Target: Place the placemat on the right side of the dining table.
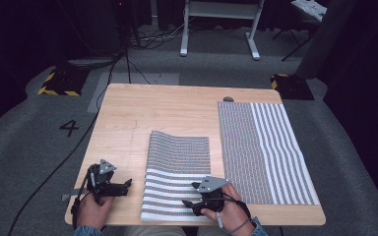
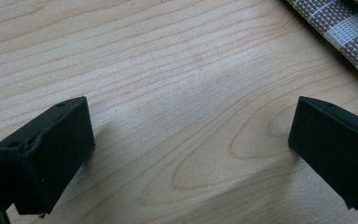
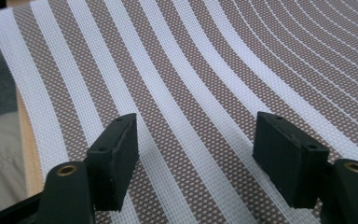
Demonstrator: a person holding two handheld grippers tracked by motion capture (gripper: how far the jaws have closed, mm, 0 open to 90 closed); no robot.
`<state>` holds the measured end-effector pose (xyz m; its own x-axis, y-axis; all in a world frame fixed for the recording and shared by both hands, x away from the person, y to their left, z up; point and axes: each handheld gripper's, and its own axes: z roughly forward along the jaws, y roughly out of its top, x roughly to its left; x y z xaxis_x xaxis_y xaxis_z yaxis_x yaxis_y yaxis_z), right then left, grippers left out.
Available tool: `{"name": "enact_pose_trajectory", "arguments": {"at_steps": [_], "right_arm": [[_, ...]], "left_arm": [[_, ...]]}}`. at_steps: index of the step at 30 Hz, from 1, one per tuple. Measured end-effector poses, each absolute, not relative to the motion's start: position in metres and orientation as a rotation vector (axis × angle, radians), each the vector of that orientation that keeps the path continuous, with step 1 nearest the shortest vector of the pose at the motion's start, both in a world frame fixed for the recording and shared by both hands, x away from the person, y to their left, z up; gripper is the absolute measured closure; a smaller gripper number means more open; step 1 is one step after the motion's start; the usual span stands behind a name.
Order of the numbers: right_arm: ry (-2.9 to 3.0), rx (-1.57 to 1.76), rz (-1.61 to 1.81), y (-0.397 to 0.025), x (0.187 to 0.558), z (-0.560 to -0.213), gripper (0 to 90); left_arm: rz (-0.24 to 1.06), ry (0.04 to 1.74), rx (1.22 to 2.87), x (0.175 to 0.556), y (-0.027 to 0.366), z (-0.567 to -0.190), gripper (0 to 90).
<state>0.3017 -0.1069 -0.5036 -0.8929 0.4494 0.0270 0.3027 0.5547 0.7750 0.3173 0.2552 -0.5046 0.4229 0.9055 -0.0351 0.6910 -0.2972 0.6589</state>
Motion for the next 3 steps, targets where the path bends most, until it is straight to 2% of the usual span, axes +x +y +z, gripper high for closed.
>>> {"name": "enact_pose_trajectory", "arguments": {"at_steps": [3], "right_arm": [[2.614,0.606,1.231,-0.1063,0.3006,-0.5038,29.5]], "left_arm": [[0.463,1.344,2.080,0.3173,0.2552,-0.5047,0.2]]}}
